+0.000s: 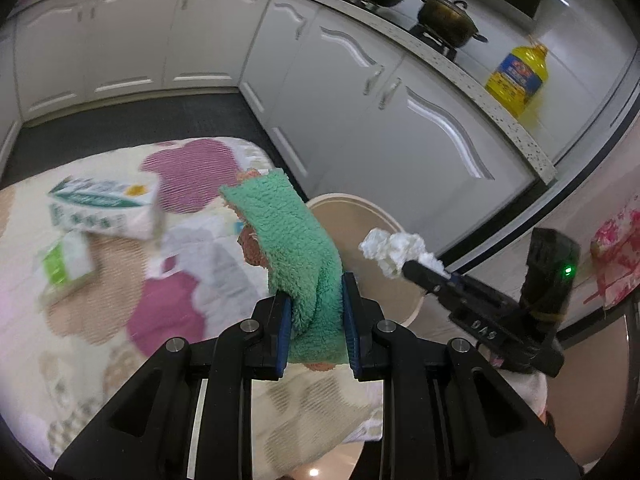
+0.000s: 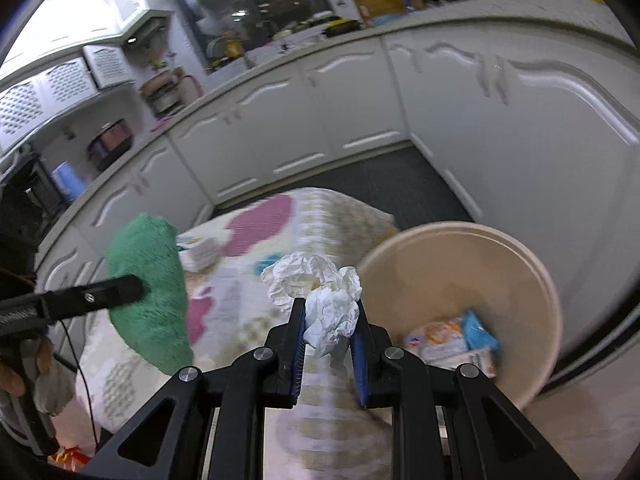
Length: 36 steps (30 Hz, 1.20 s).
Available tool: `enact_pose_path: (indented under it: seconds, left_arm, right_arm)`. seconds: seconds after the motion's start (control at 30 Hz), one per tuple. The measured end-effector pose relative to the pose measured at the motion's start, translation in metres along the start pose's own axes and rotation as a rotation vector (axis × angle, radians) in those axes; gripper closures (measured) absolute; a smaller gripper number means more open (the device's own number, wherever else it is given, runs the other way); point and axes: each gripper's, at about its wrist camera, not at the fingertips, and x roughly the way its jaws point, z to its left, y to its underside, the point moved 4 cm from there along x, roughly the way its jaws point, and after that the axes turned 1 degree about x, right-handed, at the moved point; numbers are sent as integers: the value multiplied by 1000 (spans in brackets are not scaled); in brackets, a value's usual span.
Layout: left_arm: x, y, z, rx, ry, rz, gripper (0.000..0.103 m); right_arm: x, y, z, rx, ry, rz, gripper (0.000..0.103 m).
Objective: Collect trash
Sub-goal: 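Carry the tissue and green towel over the beige bin and open both tools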
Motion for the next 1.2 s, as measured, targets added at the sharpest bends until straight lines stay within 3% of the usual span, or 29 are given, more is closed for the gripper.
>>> enact_pose_path:
  seconds: [0.4, 0.43, 0.53, 0.6, 0.67, 0.73, 0.83, 0.93, 1.2]
  left_arm:
    - [81, -25, -48, 41, 29, 66, 83]
    - [86, -25, -48, 37, 30, 73, 83]
    - [101, -24, -51, 31, 39, 85, 83]
    - [105, -23, -52, 30, 38, 83, 81]
    - [109, -21, -51, 27, 43, 85, 77]
    - [108, -20, -49, 22, 39, 80, 63]
    - [103, -20, -45, 10, 47, 66, 51]
    - [95, -17, -40, 13, 39, 60, 51]
    - [68, -6, -23, 49, -69, 5, 51]
  right_arm:
    - [22, 12, -76, 104, 156, 55, 83]
    - [25, 14, -80, 104, 167, 61, 81]
    - [28, 19, -89, 111, 195, 75, 60]
    - [28, 21, -93, 122, 193, 70, 59]
    - [27, 23, -98, 140, 198, 72, 59]
    - [25, 23, -99, 150, 198, 69, 59]
    - [20, 23, -97, 146, 197, 59, 59]
    - [14, 20, -88, 134, 192, 44, 57]
    - [11, 15, -60, 101, 143, 32, 56]
